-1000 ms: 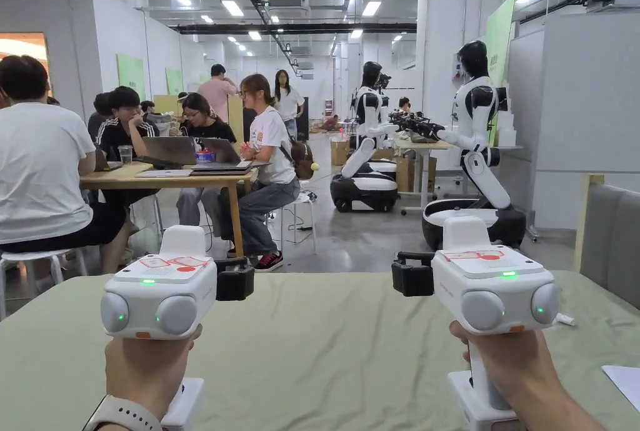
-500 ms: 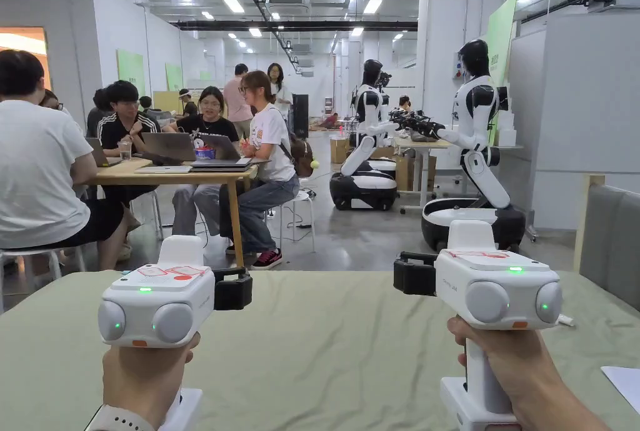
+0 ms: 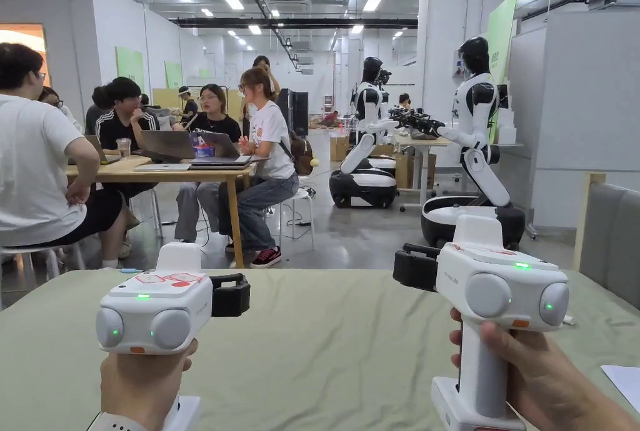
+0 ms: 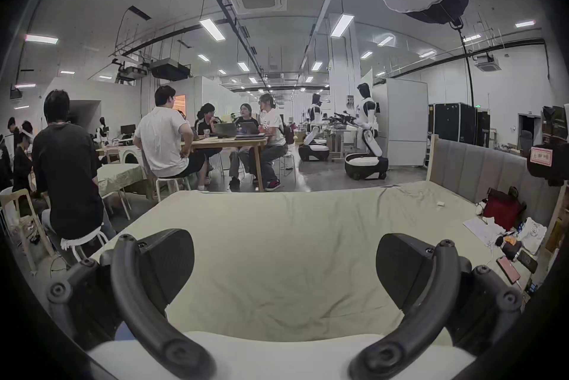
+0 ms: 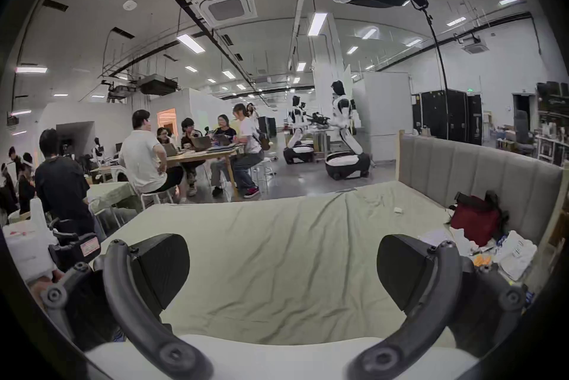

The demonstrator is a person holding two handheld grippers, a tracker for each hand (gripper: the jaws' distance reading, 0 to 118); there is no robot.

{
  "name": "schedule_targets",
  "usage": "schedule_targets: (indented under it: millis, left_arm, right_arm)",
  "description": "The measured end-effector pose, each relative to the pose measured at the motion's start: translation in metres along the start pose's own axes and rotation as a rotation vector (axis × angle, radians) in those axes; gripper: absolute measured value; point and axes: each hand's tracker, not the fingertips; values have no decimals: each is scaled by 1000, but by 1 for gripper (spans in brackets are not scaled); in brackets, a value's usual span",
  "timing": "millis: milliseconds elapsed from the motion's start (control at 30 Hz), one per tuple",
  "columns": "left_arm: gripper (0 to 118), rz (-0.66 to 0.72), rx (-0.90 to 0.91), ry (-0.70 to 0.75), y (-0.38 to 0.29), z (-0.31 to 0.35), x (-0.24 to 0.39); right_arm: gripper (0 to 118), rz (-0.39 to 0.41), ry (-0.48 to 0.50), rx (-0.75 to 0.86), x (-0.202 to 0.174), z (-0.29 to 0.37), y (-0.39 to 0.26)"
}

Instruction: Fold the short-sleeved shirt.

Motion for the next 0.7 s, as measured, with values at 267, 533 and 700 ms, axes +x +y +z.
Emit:
schedule_targets:
  millis: [267, 533, 700]
  left_arm:
    - [118, -1, -13, 6, -5, -2, -1]
    - [118, 3, -18, 16, -7, -2, -3]
    - [118, 4, -19, 19, -9, -5, -5]
  right_arm:
    - [118, 17, -124, 17, -9, 3, -4]
    - [118, 4, -28, -53, -1, -1, -5]
    - [118, -24, -4, -48, 2, 2, 0]
